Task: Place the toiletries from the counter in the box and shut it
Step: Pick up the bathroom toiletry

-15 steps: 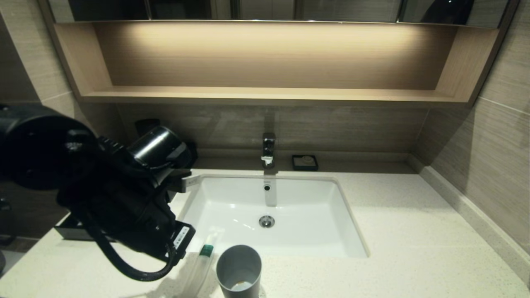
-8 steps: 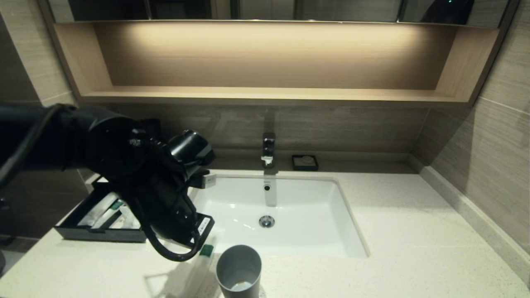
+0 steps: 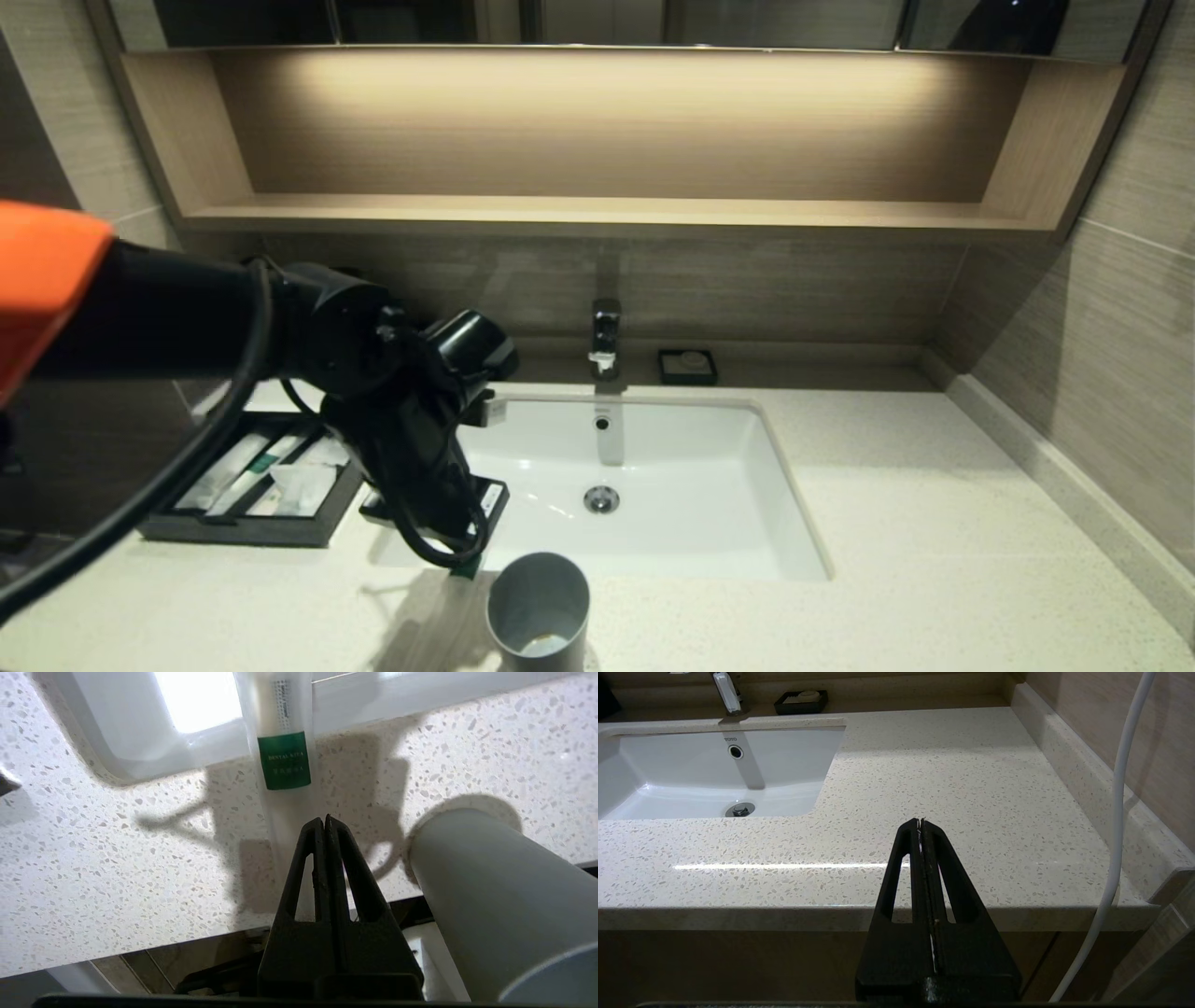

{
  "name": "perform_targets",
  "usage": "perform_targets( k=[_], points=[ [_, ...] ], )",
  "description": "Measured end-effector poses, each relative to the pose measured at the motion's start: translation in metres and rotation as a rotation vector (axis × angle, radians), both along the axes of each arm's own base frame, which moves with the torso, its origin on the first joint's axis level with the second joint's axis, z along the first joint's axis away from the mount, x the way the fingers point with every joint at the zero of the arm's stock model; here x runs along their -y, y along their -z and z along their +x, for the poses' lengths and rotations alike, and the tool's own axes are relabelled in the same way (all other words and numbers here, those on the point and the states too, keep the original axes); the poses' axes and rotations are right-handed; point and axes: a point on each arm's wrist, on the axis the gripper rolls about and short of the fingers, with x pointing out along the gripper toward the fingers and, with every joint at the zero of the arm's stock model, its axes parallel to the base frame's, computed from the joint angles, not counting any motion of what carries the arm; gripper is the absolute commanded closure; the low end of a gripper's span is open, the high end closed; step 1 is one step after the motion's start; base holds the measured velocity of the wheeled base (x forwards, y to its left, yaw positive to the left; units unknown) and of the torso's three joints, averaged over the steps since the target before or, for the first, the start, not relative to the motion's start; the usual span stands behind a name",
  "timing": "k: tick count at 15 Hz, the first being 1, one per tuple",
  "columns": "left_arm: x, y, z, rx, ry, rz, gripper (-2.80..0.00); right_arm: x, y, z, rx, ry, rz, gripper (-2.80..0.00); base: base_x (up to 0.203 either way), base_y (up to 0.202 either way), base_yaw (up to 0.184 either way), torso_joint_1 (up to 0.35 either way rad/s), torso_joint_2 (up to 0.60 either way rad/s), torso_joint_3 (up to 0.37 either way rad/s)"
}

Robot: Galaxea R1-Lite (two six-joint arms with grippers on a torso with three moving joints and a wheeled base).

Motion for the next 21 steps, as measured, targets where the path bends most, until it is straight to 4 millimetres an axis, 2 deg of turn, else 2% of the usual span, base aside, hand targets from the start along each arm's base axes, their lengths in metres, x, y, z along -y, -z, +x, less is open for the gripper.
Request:
perform_targets(
  k=[5,21],
  points=[
    [0.007,0.011,0.014,0.004,-0.021,0.029,0.00,0.000,0.000,0.000,0.000,0.000,0.000,0.00,0.000,0.000,0.000,0.000,0.00,0.000],
    [0.017,0.022,0.031,-0.006,-0.098,0.032,0.00,0.000,0.000,0.000,0.000,0.000,0.000,0.00,0.000,0.000,0.000,0.000,0.00,0.000]
  ],
)
